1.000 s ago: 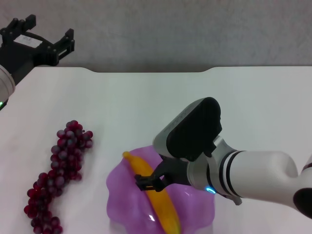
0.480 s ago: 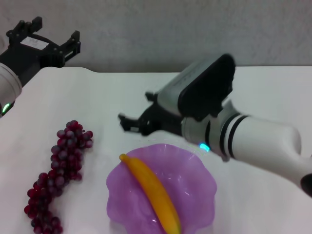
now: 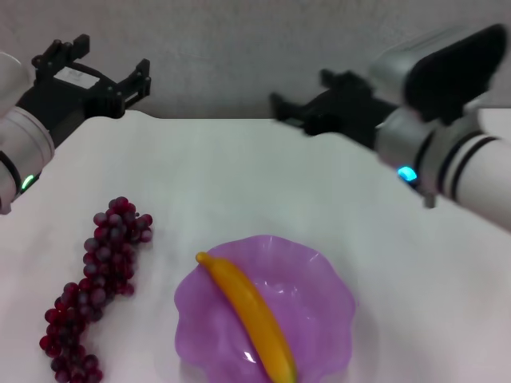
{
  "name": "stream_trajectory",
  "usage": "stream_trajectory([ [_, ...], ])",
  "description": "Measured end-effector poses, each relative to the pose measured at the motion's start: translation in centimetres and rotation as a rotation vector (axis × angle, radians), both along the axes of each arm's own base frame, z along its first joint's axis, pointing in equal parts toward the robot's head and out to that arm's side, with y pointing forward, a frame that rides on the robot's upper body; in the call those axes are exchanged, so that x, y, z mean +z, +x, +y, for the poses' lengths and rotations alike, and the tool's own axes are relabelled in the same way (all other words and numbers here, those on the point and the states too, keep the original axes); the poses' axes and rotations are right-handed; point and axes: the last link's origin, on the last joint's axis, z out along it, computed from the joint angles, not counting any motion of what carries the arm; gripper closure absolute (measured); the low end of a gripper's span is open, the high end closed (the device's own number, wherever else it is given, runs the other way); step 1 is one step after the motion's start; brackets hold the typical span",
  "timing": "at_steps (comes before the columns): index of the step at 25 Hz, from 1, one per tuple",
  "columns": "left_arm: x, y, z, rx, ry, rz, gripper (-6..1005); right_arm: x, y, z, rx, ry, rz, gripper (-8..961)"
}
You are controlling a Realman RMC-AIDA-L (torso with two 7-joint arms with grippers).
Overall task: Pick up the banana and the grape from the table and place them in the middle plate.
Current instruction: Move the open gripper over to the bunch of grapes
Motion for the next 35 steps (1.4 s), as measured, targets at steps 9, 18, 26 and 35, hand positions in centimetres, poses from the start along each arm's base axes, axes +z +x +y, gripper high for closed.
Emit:
stream_trajectory([
  [9, -0.5, 0.1, -0.2, -0.002, -0.015, -0.005, 136, 6.5, 6.6, 0.7, -0.18, 0.211, 0.064, 79],
  [18, -0.2, 0.1, -0.4, 0.012, -0.016, -0.05, 137, 11.6, 13.2, -1.4, -0.359, 0.367, 0.107, 82],
  [26, -0.1, -0.3, -1.4, 0.098, -0.075, -0.063, 137, 12.7, 15.3, -3.0, -0.423, 0.402, 0.12, 85],
  [35, -0.4, -2.0, -1.1, 0.299, -0.22, -0.007, 137, 12.4, 15.1, -3.1, -0.42, 0.391, 0.119, 85],
])
